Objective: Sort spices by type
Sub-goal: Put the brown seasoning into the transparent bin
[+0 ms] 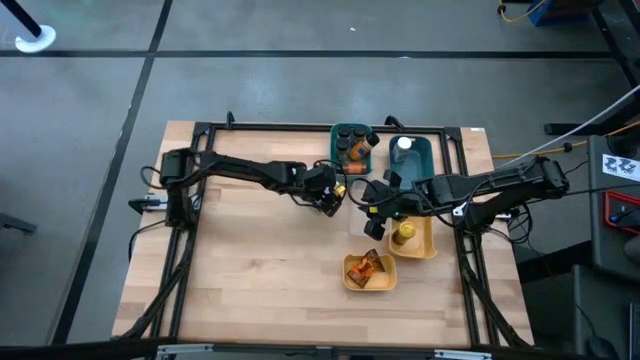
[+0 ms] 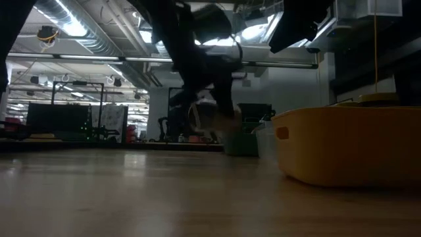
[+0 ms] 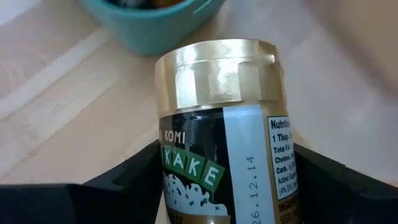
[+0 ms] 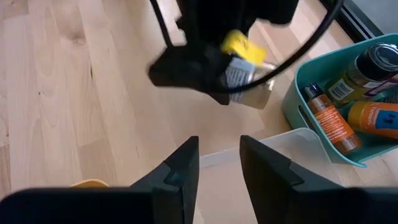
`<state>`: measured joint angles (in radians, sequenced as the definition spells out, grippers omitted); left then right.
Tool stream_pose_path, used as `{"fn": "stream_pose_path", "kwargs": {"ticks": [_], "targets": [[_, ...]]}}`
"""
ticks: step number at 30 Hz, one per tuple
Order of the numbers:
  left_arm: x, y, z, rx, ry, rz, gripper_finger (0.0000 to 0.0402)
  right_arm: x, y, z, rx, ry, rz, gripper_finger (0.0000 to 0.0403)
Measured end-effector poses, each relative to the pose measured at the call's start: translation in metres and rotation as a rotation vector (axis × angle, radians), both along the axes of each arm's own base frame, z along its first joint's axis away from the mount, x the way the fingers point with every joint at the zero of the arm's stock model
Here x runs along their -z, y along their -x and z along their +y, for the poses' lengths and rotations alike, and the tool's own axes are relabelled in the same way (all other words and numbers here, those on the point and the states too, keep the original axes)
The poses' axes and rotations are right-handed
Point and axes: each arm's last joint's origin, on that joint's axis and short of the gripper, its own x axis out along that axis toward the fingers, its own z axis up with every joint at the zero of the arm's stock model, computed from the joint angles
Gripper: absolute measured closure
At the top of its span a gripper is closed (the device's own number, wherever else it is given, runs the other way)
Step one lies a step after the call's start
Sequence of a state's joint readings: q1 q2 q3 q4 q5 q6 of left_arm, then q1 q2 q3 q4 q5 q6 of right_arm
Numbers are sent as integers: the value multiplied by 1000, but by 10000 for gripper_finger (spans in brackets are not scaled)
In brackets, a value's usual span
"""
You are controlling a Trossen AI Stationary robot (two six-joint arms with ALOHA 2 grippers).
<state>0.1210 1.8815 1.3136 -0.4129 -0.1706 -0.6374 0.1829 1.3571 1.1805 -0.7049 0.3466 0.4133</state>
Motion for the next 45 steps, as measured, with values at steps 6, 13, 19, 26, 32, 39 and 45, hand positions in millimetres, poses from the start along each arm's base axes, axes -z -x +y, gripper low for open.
{"fn": "stream_pose_path", "kwargs": {"ticks": [6,13,19,26,32,39,45], "targets": [[-25,4,-17,65,-24,-70,129,0,0,0,0,-1,-4,285],[-44,-3,-41,195,-110,-201,127,-2,-3,1,2,-9,-41,285],[-53,-10,-60,288,-188,-300,126,-3,-4,2,-8,-59,-49,285],[-58,-13,-70,319,-250,-354,126,-28,19,-2,-52,-14,38,285],[-55,-16,-73,323,-253,-356,126,-77,60,-13,29,56,-74,285],[-59,-18,-79,318,-279,-410,125,-78,112,-23,161,71,-172,285],[-60,-30,-88,364,-341,-524,125,-35,123,-13,151,74,-239,285]]}}
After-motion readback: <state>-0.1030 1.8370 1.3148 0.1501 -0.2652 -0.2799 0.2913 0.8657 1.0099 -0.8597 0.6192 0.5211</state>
